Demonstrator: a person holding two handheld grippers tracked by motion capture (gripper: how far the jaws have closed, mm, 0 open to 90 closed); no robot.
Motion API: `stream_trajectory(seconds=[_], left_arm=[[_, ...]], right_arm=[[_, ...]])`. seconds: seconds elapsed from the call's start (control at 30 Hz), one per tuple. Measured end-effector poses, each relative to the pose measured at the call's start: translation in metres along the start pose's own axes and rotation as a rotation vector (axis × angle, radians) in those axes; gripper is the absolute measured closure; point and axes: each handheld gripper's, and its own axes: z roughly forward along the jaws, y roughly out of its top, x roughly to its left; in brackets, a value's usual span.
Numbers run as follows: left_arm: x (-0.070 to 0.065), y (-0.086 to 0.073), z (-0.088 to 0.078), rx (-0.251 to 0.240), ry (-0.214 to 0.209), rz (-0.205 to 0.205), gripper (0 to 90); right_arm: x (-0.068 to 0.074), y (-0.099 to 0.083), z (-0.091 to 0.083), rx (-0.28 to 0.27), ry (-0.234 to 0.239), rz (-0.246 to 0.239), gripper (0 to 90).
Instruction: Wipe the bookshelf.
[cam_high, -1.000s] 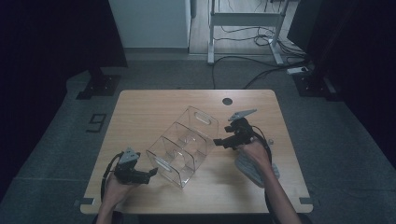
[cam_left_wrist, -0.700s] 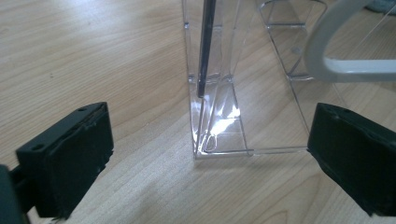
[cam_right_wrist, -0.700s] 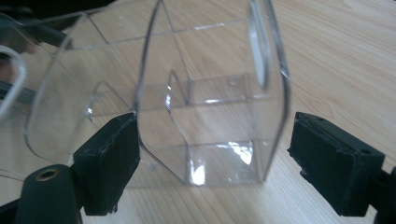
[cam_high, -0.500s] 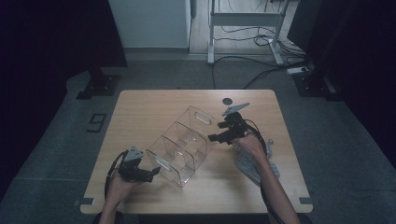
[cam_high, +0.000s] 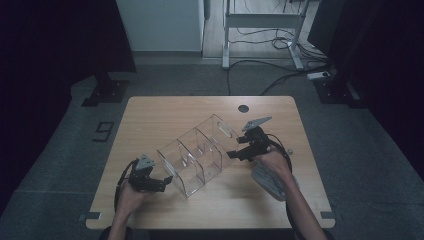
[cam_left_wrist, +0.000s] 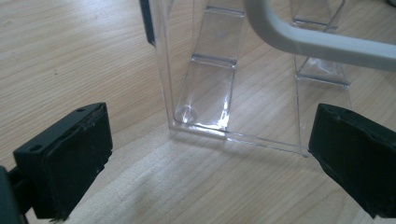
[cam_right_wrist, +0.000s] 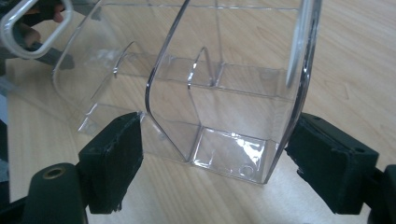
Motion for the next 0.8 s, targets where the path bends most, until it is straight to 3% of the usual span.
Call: stream_trajectory(seconds=[0.43, 0.6, 0.8], left_arm=[[0.008, 0.000, 0.004, -0.011, 0.031, -0.040, 0.0], [0.005, -0.001, -0.003, -0.007, -0.021, -0.069, 5.2], [-0.006, -0.010, -0.017, 0.010, -0.025, -0.029, 3.7]], right_arm=[[0.017, -0.018, -0.014, -0.006, 0.013, -0.001, 17.8], [0.022, -0.027, -0.019, -0.037, 0.038, 0.027, 17.6], [0.028, -0.032, -0.018, -0.039, 0.057, 0.014, 17.2]])
